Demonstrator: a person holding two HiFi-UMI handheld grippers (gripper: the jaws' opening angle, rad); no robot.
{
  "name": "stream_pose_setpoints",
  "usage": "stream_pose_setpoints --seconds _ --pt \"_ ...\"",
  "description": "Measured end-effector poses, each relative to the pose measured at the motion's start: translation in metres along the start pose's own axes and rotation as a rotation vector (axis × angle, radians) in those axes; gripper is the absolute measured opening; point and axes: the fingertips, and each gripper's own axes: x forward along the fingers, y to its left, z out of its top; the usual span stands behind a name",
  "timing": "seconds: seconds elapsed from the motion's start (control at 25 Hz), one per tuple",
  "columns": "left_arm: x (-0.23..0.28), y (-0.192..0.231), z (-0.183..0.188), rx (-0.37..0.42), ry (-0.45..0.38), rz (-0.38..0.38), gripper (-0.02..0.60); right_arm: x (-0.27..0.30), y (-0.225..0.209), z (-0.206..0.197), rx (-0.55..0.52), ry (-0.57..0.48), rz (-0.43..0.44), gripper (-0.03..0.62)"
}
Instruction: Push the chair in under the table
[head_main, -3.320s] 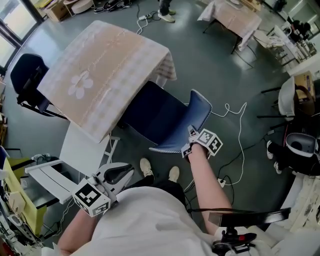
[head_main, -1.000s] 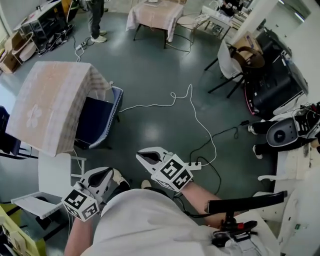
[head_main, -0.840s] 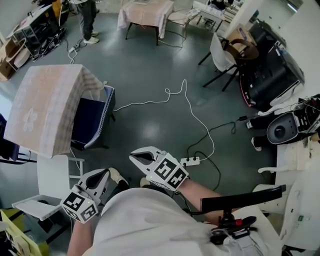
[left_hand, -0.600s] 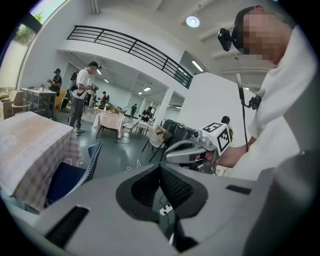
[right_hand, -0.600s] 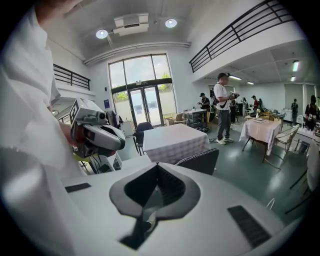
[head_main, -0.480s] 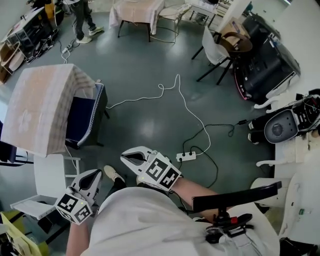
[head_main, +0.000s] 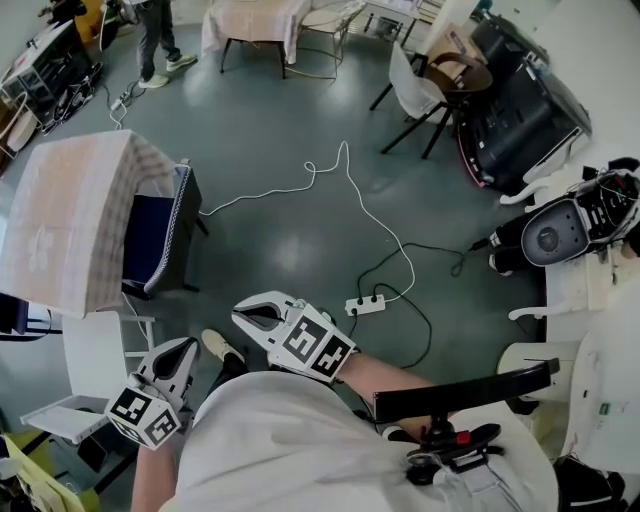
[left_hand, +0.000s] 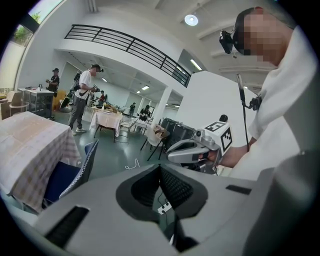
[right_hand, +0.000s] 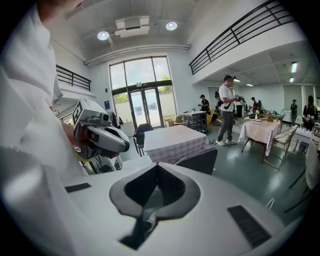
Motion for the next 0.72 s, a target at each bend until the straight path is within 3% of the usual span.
stream_pose_setpoints --seconds 0.72 --pt "0.0048 -0.0030 -0.0015 -0.003 0.013 -0.011 0.011 0.0011 -0.0029 -0.0022 0.010 0.009 -0.002 0.012"
